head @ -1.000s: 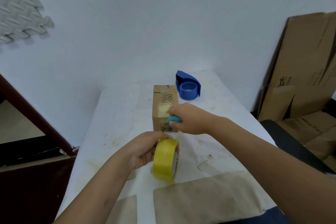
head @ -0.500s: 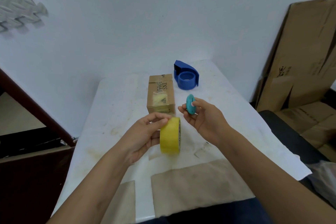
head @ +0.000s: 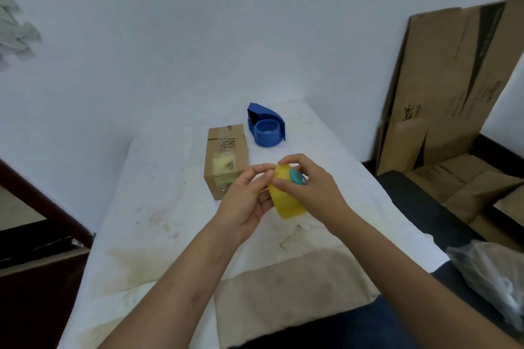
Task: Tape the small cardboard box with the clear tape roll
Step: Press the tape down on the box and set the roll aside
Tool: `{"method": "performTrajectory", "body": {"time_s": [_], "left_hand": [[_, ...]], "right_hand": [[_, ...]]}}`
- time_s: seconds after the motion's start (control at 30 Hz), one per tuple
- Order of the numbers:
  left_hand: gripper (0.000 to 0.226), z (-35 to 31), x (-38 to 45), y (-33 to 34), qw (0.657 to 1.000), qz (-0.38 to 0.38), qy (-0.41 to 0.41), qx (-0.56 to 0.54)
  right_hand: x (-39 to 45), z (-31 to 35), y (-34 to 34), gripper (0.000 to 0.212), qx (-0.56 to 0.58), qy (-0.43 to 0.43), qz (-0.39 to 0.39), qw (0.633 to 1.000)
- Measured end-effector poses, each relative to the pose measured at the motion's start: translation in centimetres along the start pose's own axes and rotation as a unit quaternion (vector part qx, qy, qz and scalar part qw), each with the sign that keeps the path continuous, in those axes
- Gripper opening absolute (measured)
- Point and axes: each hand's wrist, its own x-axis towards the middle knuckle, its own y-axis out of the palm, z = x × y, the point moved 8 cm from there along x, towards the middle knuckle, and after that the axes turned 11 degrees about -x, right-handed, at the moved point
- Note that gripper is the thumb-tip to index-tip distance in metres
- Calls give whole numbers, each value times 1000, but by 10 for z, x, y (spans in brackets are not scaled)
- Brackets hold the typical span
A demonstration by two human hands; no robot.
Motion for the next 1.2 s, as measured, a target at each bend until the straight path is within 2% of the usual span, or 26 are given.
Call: {"method": "performTrajectory", "body": {"time_s": [0.1,0.2,0.27,0.33,0.43,0.63,0.7,0.77,0.87,0.97,1.07,1.2], "left_hand": [[14,5,6,13,999,17,-27,11],[20,10,11,20,996,34,-45,68],[31,11,13,19,990,42,-57,119],[42,8,13,12,988,31,-61,137],[28,-9,8,0,986,27,-39,162],[23,-61,5,-32,968,-22,87,236],[25,-83,1,-46,946,-51,153,282],[26,-104,-5,-62,913,-84,220,332],[27,-122,-12,-76,842,-119,287,441],[26,-120,-7,-70,762,-44,327,557],[32,-103,5,-71,700,51,329,632],[41,-93,14,-87,683,63,324,652]], "right_hand": [[5,-6,-15,13,4,4,-27,1000],[11,-13,-27,6,-3,16,-52,999],[19,-17,-40,3,-63,17,-80,995],[28,-19,-53,3,-179,8,-103,978],[39,-21,-55,11,-371,-11,-90,924],[51,-28,-16,23,-470,-44,-10,882],[51,-24,-10,29,-483,-36,14,875],[48,-3,-10,29,-466,-58,-14,883],[44,40,-1,24,-329,-138,-53,933],[53,59,30,20,-216,-179,6,960],[60,60,64,27,-205,-203,71,955],[65,50,81,42,-231,-221,80,944]]}}
